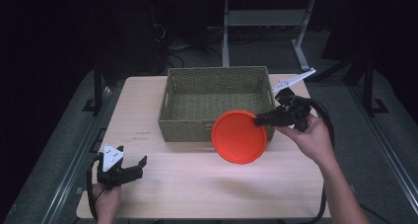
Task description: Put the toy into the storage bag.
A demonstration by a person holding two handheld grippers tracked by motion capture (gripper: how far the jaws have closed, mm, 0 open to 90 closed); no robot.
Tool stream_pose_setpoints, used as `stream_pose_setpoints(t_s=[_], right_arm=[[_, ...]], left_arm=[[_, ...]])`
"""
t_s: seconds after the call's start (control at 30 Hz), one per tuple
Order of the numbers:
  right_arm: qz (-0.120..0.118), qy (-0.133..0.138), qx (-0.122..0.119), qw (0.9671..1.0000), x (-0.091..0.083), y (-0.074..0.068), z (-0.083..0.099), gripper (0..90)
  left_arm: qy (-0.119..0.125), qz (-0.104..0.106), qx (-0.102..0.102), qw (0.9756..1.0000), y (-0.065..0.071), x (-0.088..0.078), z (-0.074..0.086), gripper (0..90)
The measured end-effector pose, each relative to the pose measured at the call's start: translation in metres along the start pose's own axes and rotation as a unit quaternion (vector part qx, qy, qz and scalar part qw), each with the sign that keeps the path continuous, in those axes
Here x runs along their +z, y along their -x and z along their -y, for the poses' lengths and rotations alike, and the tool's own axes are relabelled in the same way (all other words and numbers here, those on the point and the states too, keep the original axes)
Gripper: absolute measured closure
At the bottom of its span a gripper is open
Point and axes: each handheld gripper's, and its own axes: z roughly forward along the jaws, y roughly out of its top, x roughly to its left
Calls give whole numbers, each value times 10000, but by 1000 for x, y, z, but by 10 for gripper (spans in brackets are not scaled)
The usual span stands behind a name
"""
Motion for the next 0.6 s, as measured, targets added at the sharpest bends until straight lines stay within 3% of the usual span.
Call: stream_pose_setpoints(t_s=[0.6], right_arm=[[54,26,36,10000,-3,2,-17,822]], left_arm=[[21,-7,6,10000,-1,0,0,128]])
